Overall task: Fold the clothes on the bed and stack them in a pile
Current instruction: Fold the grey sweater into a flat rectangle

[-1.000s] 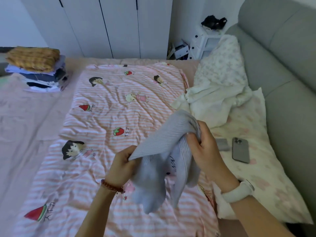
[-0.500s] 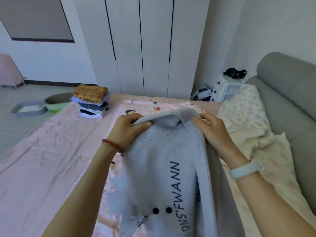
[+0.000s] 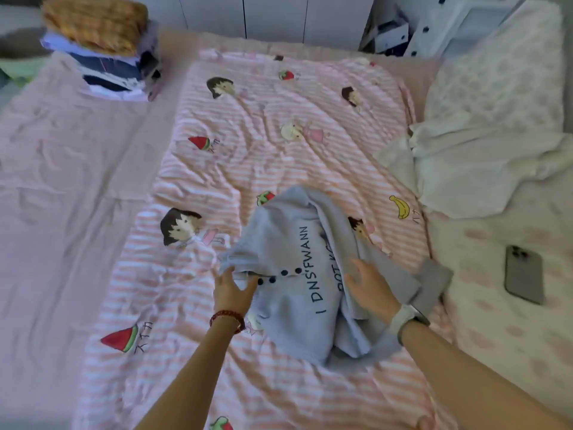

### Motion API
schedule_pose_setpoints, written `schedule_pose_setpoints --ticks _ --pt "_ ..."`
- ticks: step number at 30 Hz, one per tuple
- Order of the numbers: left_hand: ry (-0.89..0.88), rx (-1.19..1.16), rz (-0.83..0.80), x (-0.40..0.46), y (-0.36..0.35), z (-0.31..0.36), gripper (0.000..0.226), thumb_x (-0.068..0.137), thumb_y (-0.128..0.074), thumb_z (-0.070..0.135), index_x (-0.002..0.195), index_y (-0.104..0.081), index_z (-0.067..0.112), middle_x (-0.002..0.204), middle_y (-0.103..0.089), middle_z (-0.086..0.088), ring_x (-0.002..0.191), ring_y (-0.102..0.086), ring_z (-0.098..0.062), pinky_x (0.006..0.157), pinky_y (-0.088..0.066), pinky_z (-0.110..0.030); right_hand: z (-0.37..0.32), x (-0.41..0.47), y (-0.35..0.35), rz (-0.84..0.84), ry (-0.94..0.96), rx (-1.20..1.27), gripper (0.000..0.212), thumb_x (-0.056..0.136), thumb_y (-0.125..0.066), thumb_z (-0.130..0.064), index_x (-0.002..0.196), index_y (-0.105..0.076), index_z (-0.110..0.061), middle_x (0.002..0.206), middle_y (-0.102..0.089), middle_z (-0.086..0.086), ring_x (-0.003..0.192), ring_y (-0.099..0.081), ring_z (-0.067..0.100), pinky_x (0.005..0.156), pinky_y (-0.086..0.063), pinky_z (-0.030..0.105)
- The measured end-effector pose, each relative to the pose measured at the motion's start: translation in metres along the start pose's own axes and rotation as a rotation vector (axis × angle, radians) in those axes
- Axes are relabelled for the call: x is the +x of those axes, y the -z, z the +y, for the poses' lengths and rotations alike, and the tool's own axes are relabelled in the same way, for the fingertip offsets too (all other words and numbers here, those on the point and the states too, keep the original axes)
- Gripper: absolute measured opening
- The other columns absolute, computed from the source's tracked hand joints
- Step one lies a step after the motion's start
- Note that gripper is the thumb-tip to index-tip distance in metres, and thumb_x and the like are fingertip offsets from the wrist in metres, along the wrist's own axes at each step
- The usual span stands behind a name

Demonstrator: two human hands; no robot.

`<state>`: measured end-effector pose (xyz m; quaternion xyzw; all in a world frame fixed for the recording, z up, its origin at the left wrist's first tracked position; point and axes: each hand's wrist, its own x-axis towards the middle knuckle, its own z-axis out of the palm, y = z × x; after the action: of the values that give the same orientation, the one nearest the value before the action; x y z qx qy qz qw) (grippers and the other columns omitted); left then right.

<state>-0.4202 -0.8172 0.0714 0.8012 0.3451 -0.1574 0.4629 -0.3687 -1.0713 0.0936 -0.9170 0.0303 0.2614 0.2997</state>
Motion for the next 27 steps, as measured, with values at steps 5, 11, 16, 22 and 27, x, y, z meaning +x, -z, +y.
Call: schedule_pose_setpoints --ticks 5,11,16,22,27 --pt "0.448 -0.318 -0.009 -0.002 -0.041 -0.062 0.068 0.084 -0.066 0.032 0.136 -0.036 0.000 0.126 -0.052 -0.023 0.116 -0.050 -0.035 0.098 -0.039 -0.043 0.028 -0.001 -0.051 0.042 -0.098 -0.175 0.060 0.091 -0.052 -0.038 0.142 -0.027 -0.019 0.141 -0.036 0.010 0.125 -0.036 0.032 0.100 -0.035 0.043" --pt "0.397 -0.430 0.062 0.004 -0.076 -0.054 0.030 0.085 -0.065 0.024 0.071 -0.043 0.010 0.069 -0.048 -0.003 0.065 -0.048 -0.019 0.056 -0.042 -0.021 0.006 0.056 -0.059 0.079 0.158 -0.351 0.060 0.094 -0.045 -0.037 0.145 -0.024 -0.015 0.151 -0.024 0.008 0.136 -0.025 0.027 0.110 -0.025 0.044" --pt "0.267 -0.473 0.205 0.010 -0.086 -0.046 0.014 0.090 -0.056 0.014 0.086 -0.044 0.009 0.078 -0.049 0.006 0.071 -0.048 -0.010 0.051 -0.037 -0.004 -0.054 0.159 -0.057 -0.134 0.606 -0.717 0.060 0.099 -0.037 -0.032 0.149 -0.010 -0.013 0.158 -0.003 0.004 0.145 -0.001 0.020 0.116 -0.007 0.047" --pt "0.147 -0.602 0.181 0.003 -0.081 -0.049 0.015 0.092 -0.054 0.013 0.095 -0.043 0.023 0.096 -0.053 0.005 0.077 -0.055 0.011 0.063 -0.046 -0.008 -0.122 0.229 -0.079 -0.366 0.843 -1.041 0.077 0.090 -0.046 -0.031 0.148 0.003 -0.016 0.145 -0.036 0.014 0.140 -0.021 0.028 0.114 -0.006 0.054" --pt "0.051 -0.533 0.182 -0.008 -0.061 -0.056 0.029 0.081 -0.066 0.015 0.098 -0.042 0.019 0.091 -0.056 -0.003 0.080 -0.057 -0.018 0.070 -0.049 -0.026 -0.123 0.215 -0.070 -0.440 0.801 -1.031 0.021 0.089 -0.047 -0.031 0.092 -0.052 -0.011 0.081 -0.059 0.007 0.077 -0.056 0.029 0.071 -0.047 0.037"
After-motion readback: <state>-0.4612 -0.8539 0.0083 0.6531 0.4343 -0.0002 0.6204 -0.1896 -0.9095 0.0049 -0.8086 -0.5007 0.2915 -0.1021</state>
